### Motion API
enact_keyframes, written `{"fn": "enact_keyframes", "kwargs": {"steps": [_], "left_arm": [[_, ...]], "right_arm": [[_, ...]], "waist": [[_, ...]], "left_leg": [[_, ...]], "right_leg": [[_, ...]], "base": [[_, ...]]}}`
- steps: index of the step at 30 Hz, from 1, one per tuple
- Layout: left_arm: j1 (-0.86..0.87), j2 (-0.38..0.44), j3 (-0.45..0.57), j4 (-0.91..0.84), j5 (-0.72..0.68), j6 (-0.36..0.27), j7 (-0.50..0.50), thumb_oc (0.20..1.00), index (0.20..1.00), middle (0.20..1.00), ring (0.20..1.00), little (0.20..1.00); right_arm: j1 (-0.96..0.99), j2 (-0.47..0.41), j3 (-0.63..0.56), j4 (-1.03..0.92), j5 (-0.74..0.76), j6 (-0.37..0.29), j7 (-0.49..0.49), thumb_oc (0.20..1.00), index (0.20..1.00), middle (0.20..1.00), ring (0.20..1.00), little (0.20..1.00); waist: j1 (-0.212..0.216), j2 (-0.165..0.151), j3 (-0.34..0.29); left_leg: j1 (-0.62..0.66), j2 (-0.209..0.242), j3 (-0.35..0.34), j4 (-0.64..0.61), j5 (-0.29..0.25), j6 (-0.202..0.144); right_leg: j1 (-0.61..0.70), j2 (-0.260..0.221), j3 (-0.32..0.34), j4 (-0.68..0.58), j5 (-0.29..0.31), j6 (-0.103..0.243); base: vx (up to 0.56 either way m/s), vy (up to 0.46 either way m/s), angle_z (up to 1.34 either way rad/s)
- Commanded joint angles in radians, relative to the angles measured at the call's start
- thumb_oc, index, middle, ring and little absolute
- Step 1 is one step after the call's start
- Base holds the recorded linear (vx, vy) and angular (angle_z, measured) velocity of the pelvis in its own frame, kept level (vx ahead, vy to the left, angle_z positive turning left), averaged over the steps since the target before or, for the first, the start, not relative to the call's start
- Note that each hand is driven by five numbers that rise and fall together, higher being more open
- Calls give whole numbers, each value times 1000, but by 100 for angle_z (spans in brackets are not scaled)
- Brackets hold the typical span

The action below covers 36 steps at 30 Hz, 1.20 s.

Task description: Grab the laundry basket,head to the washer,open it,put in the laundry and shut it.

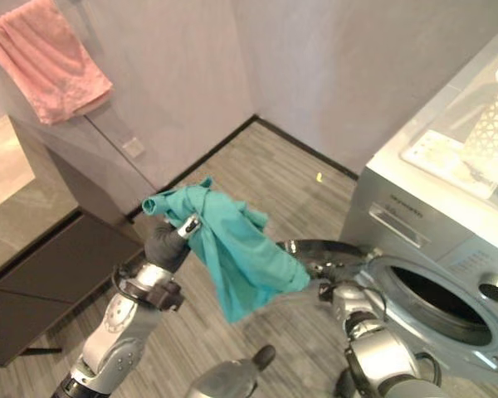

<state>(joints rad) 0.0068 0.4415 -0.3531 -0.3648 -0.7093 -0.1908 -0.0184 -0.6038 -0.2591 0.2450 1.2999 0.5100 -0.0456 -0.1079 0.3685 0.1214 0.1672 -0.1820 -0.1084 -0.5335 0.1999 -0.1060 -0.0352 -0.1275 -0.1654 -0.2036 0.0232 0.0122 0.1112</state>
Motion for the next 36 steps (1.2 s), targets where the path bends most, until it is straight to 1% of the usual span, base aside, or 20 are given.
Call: {"fn": "enact_keyframes", "kwargs": {"steps": [1,10,12,17,18,19,20,21,23,25,26,28,29,30,31,32,33,34,35,36], "left_arm": [[-18,17,0,-109,-17,-41,-27,200,200,200,200,200],[30,15,9,-47,59,-44,-2,200,200,200,200,200],[60,22,34,-27,100,-46,20,200,200,200,200,200],[63,34,65,6,172,-42,45,200,200,200,200,200],[48,40,82,48,241,-38,51,200,200,200,200,200],[48,39,81,48,241,-39,51,200,200,200,200,200],[40,33,82,66,247,-37,49,200,200,200,200,200],[12,24,81,108,259,-27,66,200,200,200,200,200],[28,16,99,120,250,-25,65,200,200,200,200,200],[58,21,126,140,280,-26,66,200,200,200,200,200],[64,28,134,141,283,-16,55,200,200,200,200,200],[87,55,163,150,286,-8,46,200,200,200,200,200],[102,71,178,160,301,-6,40,200,200,200,200,200],[139,91,209,161,307,0,34,200,200,200,200,200],[139,91,209,161,307,0,34,200,200,200,200,200],[181,103,225,159,316,0,11,200,200,200,200,200],[184,103,225,158,316,0,10,200,200,200,200,200],[204,98,232,165,292,7,2,200,200,200,200,200],[204,98,232,165,292,7,2,200,200,200,200,200],[208,94,234,166,297,17,2,200,200,200,200,200]], "right_arm": [[-130,98,21,-76,60,-61,47,1000,1000,1000,1000,1000],[24,164,177,-215,-9,-71,89,1000,1000,1000,1000,1000],[120,144,214,-309,-54,-79,94,1000,1000,1000,1000,1000],[238,92,216,-444,-102,-82,102,1000,1000,1000,1000,1000],[362,35,173,-552,-128,-82,112,1000,1000,1000,1000,1000],[364,34,172,-554,-128,-81,111,1000,1000,1000,1000,1000],[406,15,146,-573,-130,-81,112,1000,1000,1000,1000,1000],[468,-6,104,-584,-150,-76,97,1000,1000,1000,1000,1000],[501,-21,106,-587,-222,-65,88,1000,1000,1000,1000,1000],[565,-22,69,-560,-282,-58,87,1000,1000,1000,1000,1000],[589,-19,39,-536,-305,-50,87,1000,1000,1000,1000,1000],[615,-13,16,-471,-357,-25,78,1000,1000,1000,1000,1000],[628,-14,14,-449,-390,-15,85,1000,1000,1000,1000,1000],[651,-14,2,-393,-455,0,81,1000,1000,1000,1000,1000],[651,-14,2,-393,-455,0,81,1000,1000,1000,1000,1000],[673,-15,-19,-354,-473,5,90,1000,1000,1000,1000,1000],[676,-15,-19,-354,-473,5,91,1000,1000,1000,1000,1000],[680,-14,-34,-325,-470,12,88,1000,1000,1000,1000,1000],[680,-14,-34,-325,-470,12,88,1000,1000,1000,1000,1000],[659,-2,-27,-283,-484,21,87,1000,1000,1000,1000,1000]], "waist": [[26,7,-6],[-72,-68,-6],[-118,-97,-8],[-178,-122,-6],[-247,-146,7],[-248,-145,2],[-277,-149,9],[-313,-159,21],[-307,-147,6],[-316,-144,-13],[-331,-141,-13],[-346,-131,-16],[-351,-125,-14],[-349,-110,-18],[-349,-110,-18],[-344,-94,-25],[-344,-94,-23],[-346,-89,-28],[-346,-88,-27],[-333,-89,-38]], "left_leg": [[-62,-97,-93,-75,106,10],[16,-30,14,-155,104,23],[39,2,44,-200,116,17],[35,31,81,-206,121,11],[-5,51,205,-126,82,17],[-14,49,204,-121,83,17],[-42,51,296,-68,68,25],[-140,78,530,41,68,33],[-116,78,541,-5,39,43],[-73,40,499,-38,20,72],[-55,26,485,-42,10,88],[-13,42,501,-62,1,108],[11,47,509,-69,-5,117],[45,69,533,-95,-6,125],[46,69,534,-96,-6,125],[67,90,551,-118,-12,126],[75,90,551,-120,-15,126],[94,95,561,-130,-25,128],[95,96,561,-130,-25,128],[106,100,569,-124,-56,122]], "right_leg": [[118,65,-17,-54,-117,-54],[117,92,27,-26,-121,-59],[118,105,41,-17,-135,-64],[104,118,50,4,-150,-73],[112,109,41,17,-173,-83],[107,109,39,16,-170,-82],[114,99,24,16,-171,-81],[133,82,-19,9,-165,-83],[123,89,-9,25,-166,-74],[131,89,5,56,-171,-59],[121,82,13,110,-176,-49],[71,73,42,240,-171,-16],[50,60,54,292,-153,4],[28,10,32,303,-113,14],[28,10,33,303,-113,14],[15,-52,-11,267,-86,2],[21,-52,-10,267,-89,3],[21,-100,-26,204,-41,10],[22,-100,-26,204,-41,10],[40,-161,-61,113,13,39]], "base": [[1,-9,4],[23,-22,-20],[12,-60,-29],[-4,-45,-17],[0,0,0],[-23,1,17],[-22,3,32],[-16,-2,37],[94,67,76],[217,145,27],[212,160,-120],[171,104,-94],[181,56,-50],[139,35,-47],[128,0,-91],[62,-9,-85],[106,-30,-80],[54,-21,-40],[120,-104,-49],[27,-71,-39]]}}
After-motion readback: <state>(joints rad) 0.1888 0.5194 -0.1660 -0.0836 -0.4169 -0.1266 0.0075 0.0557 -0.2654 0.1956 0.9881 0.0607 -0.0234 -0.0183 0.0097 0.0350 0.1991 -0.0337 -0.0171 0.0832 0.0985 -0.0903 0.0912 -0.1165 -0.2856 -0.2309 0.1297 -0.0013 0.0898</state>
